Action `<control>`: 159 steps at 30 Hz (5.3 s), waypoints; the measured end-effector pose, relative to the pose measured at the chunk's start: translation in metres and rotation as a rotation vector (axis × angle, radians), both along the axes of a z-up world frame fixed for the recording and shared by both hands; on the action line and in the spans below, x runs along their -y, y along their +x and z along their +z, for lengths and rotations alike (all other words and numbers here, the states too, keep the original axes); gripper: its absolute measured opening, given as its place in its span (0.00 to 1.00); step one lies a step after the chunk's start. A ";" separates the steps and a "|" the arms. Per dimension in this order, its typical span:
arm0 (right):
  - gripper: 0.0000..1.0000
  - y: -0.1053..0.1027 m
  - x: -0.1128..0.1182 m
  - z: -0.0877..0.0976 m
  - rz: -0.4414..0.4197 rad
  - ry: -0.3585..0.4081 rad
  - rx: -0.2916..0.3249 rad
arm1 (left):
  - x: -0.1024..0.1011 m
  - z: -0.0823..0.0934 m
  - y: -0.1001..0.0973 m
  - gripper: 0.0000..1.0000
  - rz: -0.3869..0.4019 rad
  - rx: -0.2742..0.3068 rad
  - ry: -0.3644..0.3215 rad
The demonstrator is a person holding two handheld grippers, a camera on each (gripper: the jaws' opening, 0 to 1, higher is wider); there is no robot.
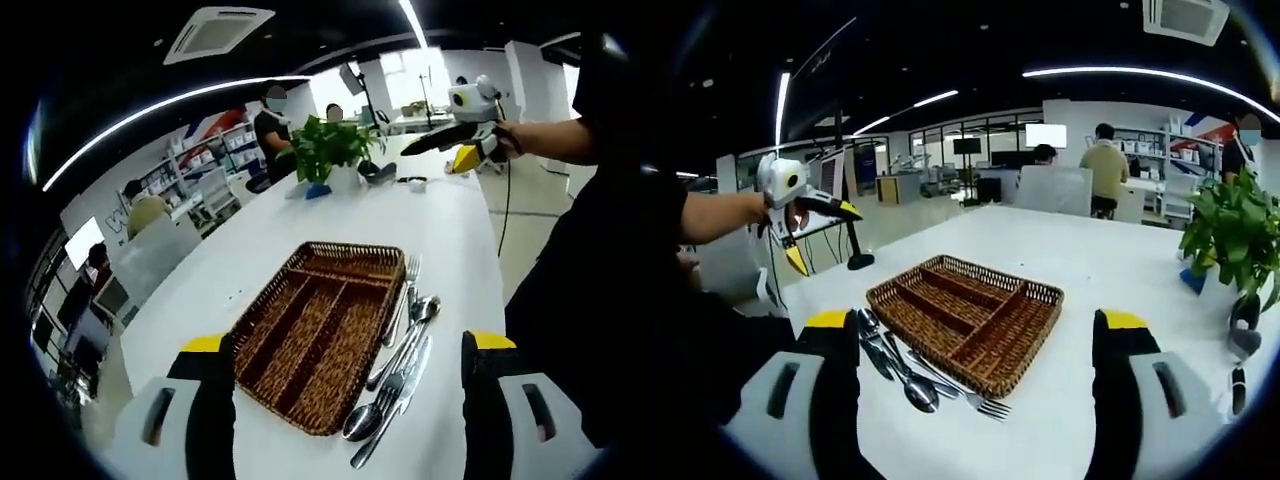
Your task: Arrange the knives, forks, and spoons in their matching storage slots by inserting each utensil handle-first until every utensil is classified and aligned in the correct compartment
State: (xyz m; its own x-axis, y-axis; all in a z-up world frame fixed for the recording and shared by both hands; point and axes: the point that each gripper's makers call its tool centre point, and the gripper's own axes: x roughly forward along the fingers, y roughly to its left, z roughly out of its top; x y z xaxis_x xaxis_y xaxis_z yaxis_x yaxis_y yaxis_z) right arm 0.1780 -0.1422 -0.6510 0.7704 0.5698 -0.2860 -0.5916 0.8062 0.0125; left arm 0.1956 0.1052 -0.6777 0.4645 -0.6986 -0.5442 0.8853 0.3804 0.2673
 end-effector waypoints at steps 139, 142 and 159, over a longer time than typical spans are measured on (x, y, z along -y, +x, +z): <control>0.99 -0.013 0.029 -0.028 -0.031 0.067 -0.075 | 0.124 -0.184 0.003 0.03 -0.397 -0.183 0.334; 0.99 -0.013 0.029 -0.027 -0.030 0.066 -0.074 | 0.124 -0.184 0.003 0.03 -0.390 -0.188 0.330; 0.99 -0.012 0.029 -0.028 -0.027 0.068 -0.079 | 0.129 -0.191 0.003 0.04 -0.395 -0.156 0.373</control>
